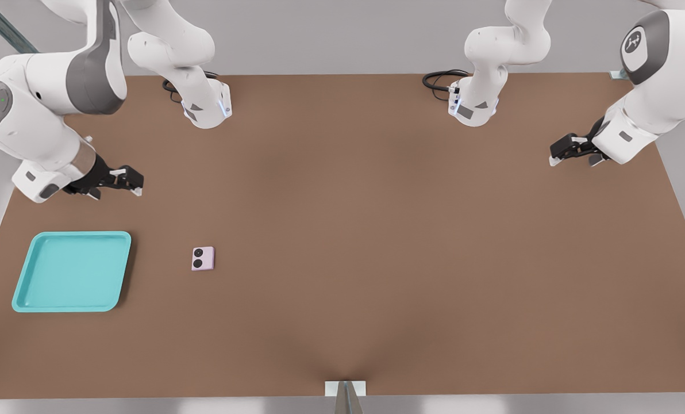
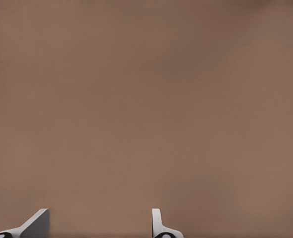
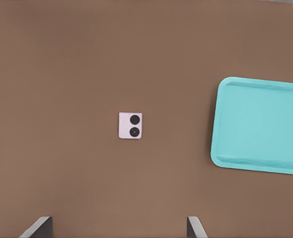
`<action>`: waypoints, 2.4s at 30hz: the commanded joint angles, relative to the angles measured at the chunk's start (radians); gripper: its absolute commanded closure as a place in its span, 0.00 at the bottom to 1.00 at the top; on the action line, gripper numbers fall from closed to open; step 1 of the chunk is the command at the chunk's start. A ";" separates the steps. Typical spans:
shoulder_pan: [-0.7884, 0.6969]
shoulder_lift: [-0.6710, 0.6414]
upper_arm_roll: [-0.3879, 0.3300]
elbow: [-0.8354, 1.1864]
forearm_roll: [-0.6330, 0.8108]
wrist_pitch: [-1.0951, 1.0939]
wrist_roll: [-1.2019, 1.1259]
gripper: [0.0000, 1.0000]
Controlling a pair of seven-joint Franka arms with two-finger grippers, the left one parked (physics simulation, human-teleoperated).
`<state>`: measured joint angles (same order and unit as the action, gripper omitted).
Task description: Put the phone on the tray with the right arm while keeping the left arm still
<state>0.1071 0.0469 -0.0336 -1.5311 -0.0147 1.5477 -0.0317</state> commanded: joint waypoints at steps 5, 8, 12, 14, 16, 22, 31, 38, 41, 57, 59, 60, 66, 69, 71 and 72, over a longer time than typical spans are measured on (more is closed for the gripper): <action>0.029 0.099 0.027 -0.162 0.041 0.305 0.082 0.00; 0.117 0.260 0.034 -0.159 -0.014 0.454 0.194 0.00; 0.115 0.399 0.034 -0.221 -0.014 0.693 0.283 0.00; 0.094 0.412 0.034 -0.279 -0.014 0.773 0.263 0.00; 0.071 0.429 0.035 -0.304 -0.014 0.812 0.236 0.00; 0.011 0.488 0.044 -0.403 -0.011 0.970 0.188 0.00; -0.052 0.542 0.089 -0.411 -0.008 1.014 0.125 0.00; -0.066 0.557 0.090 -0.417 -0.008 1.005 0.116 0.00; -0.058 0.557 0.090 -0.425 -0.011 1.003 0.116 0.00; -0.151 0.470 0.092 -0.426 -0.014 0.898 -0.033 0.23; -0.251 0.447 0.092 -0.411 -0.014 0.851 -0.192 0.23; -0.320 0.446 0.092 -0.406 -0.013 0.851 -0.298 0.23; -0.566 0.547 0.090 -0.291 -0.005 0.833 -0.628 0.23; -0.596 0.611 0.090 -0.228 -0.005 0.835 -0.677 0.20; -0.595 0.614 0.092 -0.228 0.035 0.833 -0.672 0.00; -0.593 0.613 0.100 -0.193 0.035 0.830 -0.679 0.00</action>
<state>-0.4850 0.6558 0.0636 -1.7396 -0.0020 2.3928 -0.3088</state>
